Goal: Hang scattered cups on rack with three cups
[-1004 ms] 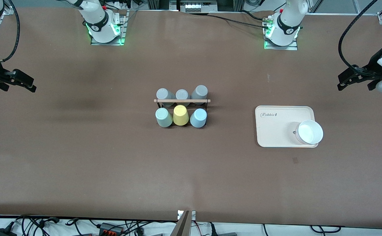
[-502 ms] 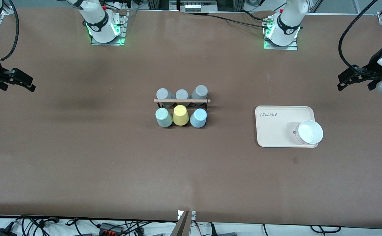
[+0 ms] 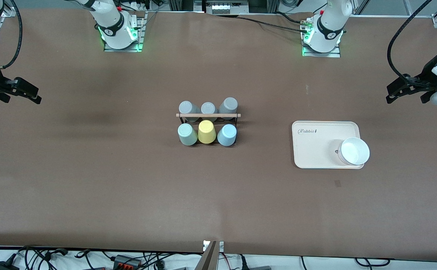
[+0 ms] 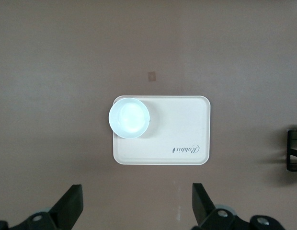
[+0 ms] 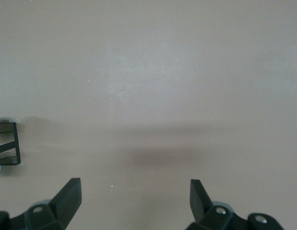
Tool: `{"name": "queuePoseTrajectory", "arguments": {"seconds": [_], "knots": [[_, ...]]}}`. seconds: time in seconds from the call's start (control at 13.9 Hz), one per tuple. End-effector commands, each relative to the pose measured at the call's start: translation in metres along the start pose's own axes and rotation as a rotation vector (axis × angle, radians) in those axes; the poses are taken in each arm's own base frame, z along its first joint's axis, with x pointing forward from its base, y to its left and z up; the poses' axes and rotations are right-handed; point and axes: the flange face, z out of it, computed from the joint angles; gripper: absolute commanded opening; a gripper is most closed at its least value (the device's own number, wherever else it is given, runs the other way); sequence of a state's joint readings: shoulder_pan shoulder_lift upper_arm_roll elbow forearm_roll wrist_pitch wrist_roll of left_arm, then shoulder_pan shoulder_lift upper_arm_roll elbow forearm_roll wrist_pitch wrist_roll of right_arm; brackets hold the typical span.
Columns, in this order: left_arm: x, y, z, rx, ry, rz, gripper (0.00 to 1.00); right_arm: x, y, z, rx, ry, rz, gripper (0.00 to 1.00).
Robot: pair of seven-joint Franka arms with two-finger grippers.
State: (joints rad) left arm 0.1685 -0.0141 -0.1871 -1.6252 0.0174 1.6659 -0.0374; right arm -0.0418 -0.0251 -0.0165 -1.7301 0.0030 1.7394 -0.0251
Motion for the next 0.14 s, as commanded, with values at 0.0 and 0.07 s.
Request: {"name": "queuePoseTrajectory", "arguments": {"seconds": [0.0,0.07], "knots": [[-0.004,-0.0002,-0.0063,-0.01,-0.002,-0.015,1.0,-0.0083,-0.0014,-0.0074,-0.006,-0.009,-0.025,1.0],[-0.004,0.0007,-0.0063,-0.01,-0.002,-0.013,1.0,-0.0081,-0.0013,-0.0075,-0.007,-0.007,-0.025,1.0]]}}
